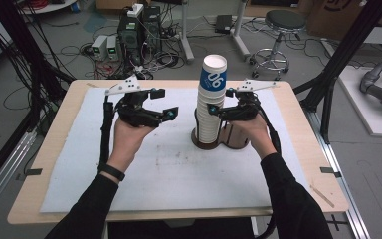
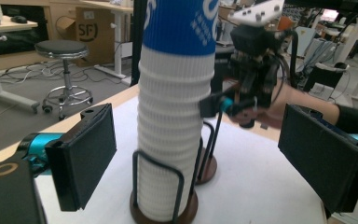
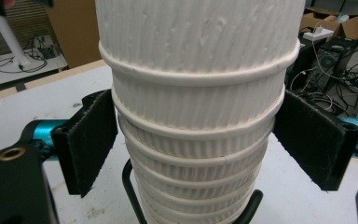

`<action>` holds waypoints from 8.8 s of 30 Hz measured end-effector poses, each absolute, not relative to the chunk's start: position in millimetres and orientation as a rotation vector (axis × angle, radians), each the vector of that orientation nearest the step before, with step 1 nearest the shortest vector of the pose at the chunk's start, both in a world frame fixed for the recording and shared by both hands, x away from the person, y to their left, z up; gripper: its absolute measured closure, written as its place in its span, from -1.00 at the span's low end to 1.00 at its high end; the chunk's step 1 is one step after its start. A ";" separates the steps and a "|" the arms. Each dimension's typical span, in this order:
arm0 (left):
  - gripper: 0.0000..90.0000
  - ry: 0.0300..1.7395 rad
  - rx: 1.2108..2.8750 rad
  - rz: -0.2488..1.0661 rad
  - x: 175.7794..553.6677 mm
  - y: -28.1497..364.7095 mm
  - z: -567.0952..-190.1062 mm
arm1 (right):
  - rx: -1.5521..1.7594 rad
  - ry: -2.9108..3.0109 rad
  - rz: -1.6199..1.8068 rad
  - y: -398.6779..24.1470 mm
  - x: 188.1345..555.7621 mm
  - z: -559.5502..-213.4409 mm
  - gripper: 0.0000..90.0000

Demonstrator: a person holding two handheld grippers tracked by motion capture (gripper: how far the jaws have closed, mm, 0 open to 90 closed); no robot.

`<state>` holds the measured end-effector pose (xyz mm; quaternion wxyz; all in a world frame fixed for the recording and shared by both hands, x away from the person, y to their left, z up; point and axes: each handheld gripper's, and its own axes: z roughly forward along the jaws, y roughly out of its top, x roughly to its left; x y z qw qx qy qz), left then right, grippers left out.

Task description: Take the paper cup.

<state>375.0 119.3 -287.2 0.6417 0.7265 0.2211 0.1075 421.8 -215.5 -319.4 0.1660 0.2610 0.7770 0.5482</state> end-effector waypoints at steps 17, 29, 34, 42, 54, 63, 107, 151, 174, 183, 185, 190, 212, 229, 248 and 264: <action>-0.75 0.487 1.634 0.220 422.7 61.5 -243.1 | 0.739 2.212 1.560 -215.7 421.7 -319.2 -0.68; -0.67 0.469 1.655 0.207 442.6 29.8 -221.8 | 0.738 2.214 1.554 -215.5 421.3 -318.9 -0.67; -0.55 0.475 1.681 0.201 450.3 20.2 -218.4 | 0.733 2.216 1.553 -215.6 421.2 -318.9 -0.67; -0.36 0.458 1.674 0.188 453.5 17.3 -218.5 | 0.738 2.215 1.548 -216.6 421.4 -318.8 -0.67; -0.34 0.448 1.672 0.213 449.6 20.4 -208.3 | 0.736 2.214 1.542 -215.2 420.3 -318.4 -0.67; -0.34 0.428 1.637 0.257 444.9 22.9 -183.7 | 0.737 2.216 1.540 -215.5 420.1 -318.2 -0.67; -0.34 0.392 1.574 0.406 378.7 111.8 -153.8 | 0.743 2.215 1.531 -214.8 418.9 -318.0 -0.67; -0.34 0.466 1.672 0.296 320.9 144.2 -286.7 | 0.746 2.217 1.511 -214.6 417.7 -317.9 -0.65; -0.34 0.485 1.714 0.263 298.9 147.5 -346.4 | 0.746 2.215 1.508 -214.0 417.2 -317.8 -0.65; -0.34 0.478 1.717 0.263 299.6 148.2 -351.3 | 0.746 2.217 1.500 -214.4 416.5 -317.2 -0.65; -0.34 0.480 1.712 0.255 300.2 148.4 -354.2 | 0.746 2.217 1.501 -214.5 416.5 -317.2 -0.65; -0.34 0.484 1.712 0.237 303.3 148.2 -359.3 | 0.746 2.213 1.501 -213.6 416.6 -317.3 -0.65; -0.34 0.498 1.712 0.239 304.4 152.4 -364.8 | 0.775 2.225 1.471 -220.5 404.5 -309.8 -0.65; -0.34 0.507 1.716 0.251 303.7 155.1 -367.1 | 0.753 2.142 1.528 -244.0 370.0 -312.6 -0.65; -0.34 0.513 1.713 0.251 302.7 158.5 -367.8 | 0.749 2.100 1.615 -261.9 331.2 -337.4 -0.65; -0.34 0.511 1.706 0.256 301.8 163.2 -367.3 | 0.775 2.122 1.592 -258.3 315.9 -371.5 -0.65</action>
